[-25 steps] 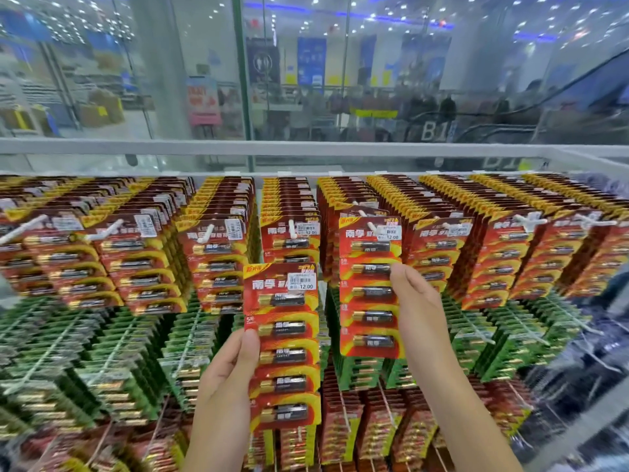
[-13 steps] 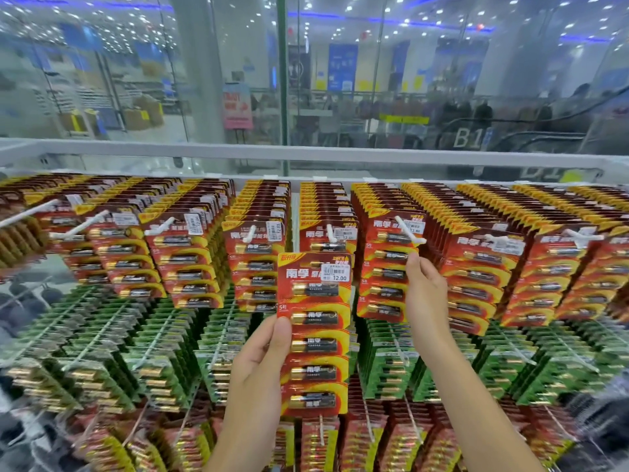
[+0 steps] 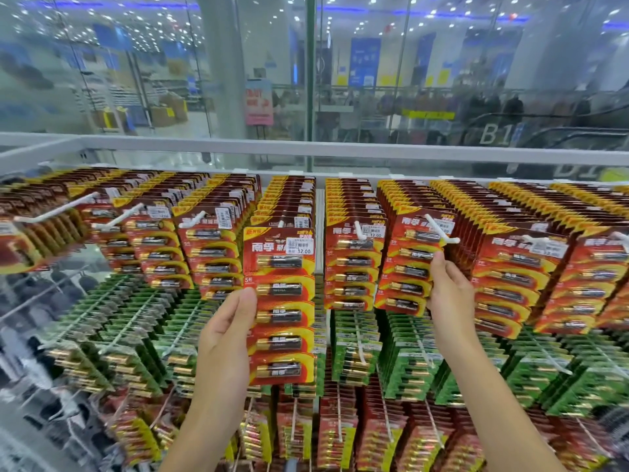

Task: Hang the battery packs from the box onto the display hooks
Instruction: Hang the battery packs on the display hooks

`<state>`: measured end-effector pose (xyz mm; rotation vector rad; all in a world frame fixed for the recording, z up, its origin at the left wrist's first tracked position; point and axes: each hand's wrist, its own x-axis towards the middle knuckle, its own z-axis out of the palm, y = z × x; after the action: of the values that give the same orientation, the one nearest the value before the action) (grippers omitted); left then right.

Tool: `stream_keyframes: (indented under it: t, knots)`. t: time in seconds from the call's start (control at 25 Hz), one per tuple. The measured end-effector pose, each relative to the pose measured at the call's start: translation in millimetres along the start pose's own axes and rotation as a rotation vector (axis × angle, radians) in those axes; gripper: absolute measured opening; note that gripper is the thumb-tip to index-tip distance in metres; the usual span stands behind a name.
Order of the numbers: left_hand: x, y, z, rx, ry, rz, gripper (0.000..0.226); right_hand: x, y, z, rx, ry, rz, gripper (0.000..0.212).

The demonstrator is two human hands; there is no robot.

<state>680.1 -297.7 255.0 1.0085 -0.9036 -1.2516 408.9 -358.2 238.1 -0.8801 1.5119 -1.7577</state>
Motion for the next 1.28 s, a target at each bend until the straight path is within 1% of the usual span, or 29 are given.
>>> stream_keyframes:
  t: [0.08,0.24,0.44,0.52,0.72,0.8,0.96,1.08,1.28]
  knots:
    - [0.3,1.1,-5.9,0.008,0.007,-0.001,0.034,0.6,-0.5,-1.1,0.003,0.002,0.006,0.063]
    - [3.3,7.3,-27.5,-0.004,0.056,0.008,0.035,6.9,2.2,-0.3,0.021,0.013,0.001,0.06]
    - [13.0,18.3,-53.1,0.017,0.12,0.061,0.035,11.9,12.7,8.7,0.038,0.086,0.037,0.074]
    - [16.6,22.7,-60.4,0.021,0.155,0.08,0.037,13.8,15.3,12.0,0.061,0.109,0.043,0.074]
    - [26.7,30.5,-73.4,0.048,0.221,0.111,0.032,20.2,24.0,12.0,0.074,0.126,0.067,0.076]
    - [28.6,31.1,-74.6,0.068,0.227,0.107,0.032,21.7,25.1,10.9,0.079,0.137,0.07,0.073]
    - [39.6,35.1,-72.3,0.133,0.172,0.077,0.035,23.0,24.2,10.7,0.092,0.131,0.047,0.074]
    - [59.2,38.0,-68.1,0.158,0.173,0.053,0.034,22.8,24.2,10.5,0.113,0.114,0.027,0.074]
    - [78.6,31.2,-67.7,0.218,0.19,0.097,0.037,17.8,24.0,6.0,0.061,0.114,-0.013,0.076]
